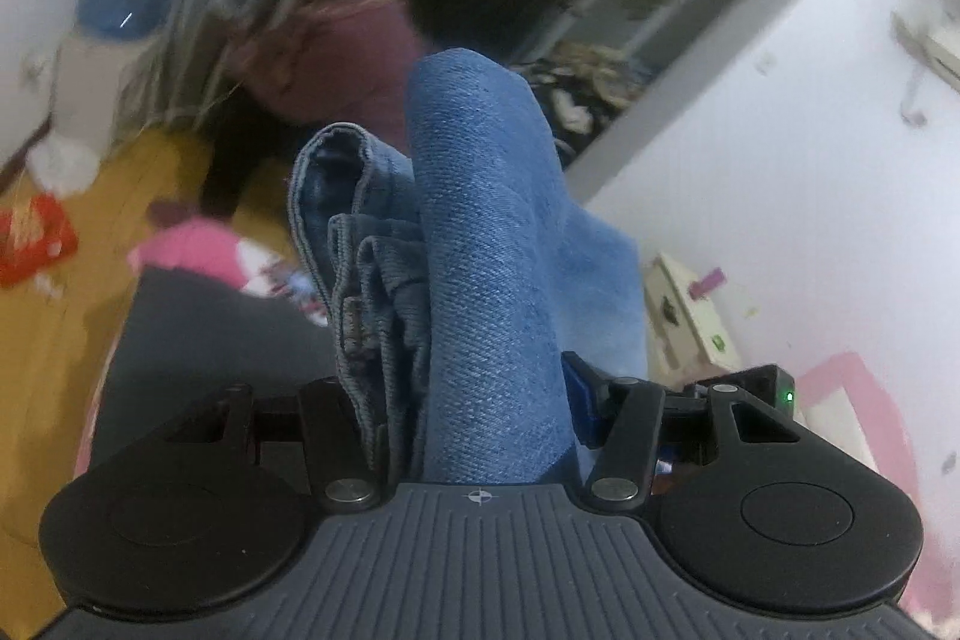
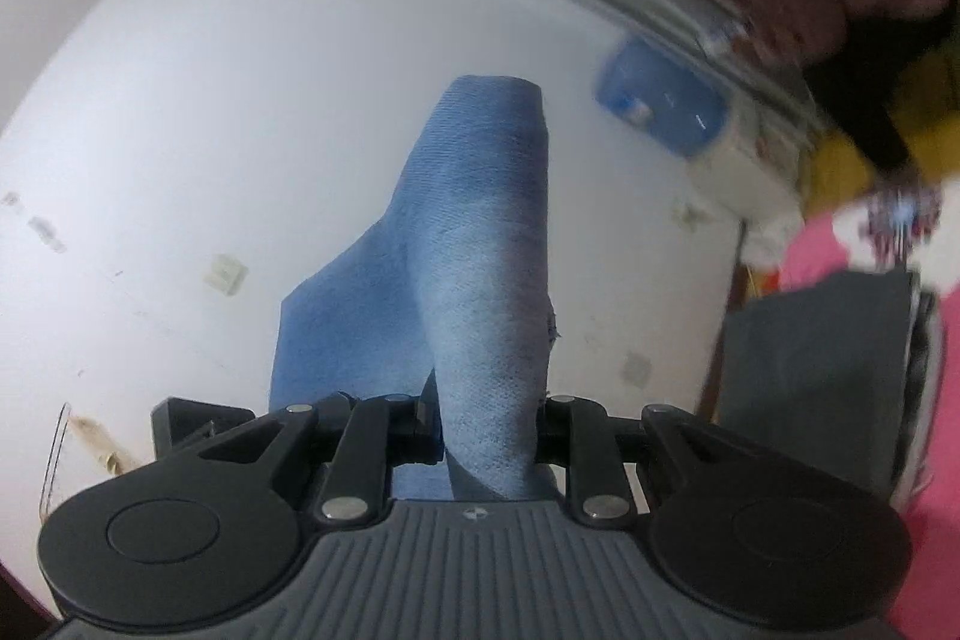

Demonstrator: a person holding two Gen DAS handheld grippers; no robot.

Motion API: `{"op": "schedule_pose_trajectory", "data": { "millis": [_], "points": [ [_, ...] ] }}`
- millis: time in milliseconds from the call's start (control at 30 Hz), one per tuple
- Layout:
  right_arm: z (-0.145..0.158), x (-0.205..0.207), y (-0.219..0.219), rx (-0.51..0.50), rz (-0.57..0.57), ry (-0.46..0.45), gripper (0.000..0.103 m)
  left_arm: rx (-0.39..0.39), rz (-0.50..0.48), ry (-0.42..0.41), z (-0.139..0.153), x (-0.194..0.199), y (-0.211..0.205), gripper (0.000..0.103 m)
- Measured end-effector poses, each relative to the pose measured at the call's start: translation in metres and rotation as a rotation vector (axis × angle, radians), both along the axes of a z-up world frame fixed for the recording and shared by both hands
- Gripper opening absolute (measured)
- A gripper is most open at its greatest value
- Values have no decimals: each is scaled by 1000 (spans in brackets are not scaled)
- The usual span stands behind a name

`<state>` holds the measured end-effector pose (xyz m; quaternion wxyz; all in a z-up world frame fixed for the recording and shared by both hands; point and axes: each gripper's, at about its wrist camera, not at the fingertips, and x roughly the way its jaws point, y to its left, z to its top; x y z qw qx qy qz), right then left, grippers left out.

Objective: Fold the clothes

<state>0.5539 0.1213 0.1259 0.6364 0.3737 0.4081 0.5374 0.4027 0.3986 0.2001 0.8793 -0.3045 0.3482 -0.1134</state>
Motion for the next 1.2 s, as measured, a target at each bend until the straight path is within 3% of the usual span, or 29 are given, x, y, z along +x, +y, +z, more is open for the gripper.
{"op": "schedule_pose_trajectory", "data": {
  "millis": [133, 233, 433, 867, 1000, 1100, 1200],
  "points": [
    [-56, 35, 35, -53, 29, 100, 24, -12, -5, 65, -49, 43, 33, 54],
    [-93, 55, 52, -95, 24, 169, 24, -63, 6, 117, -88, 72, 54, 54],
    [-148, 80, 71, -164, 13, 254, 24, -146, 11, 207, -144, 94, 78, 54],
    [-214, 95, 98, -231, 25, 318, 24, -133, 46, 308, -204, 98, 110, 58],
    [-231, 93, 113, -325, 51, 208, 24, -134, 91, 394, -247, 99, 118, 68],
    [-238, 93, 112, -330, 64, 129, 24, -133, 112, 354, -255, 94, 120, 71],
    [-232, 86, 106, -288, 51, 44, 25, -153, 137, 263, -242, 88, 119, 71]
  ]
}}
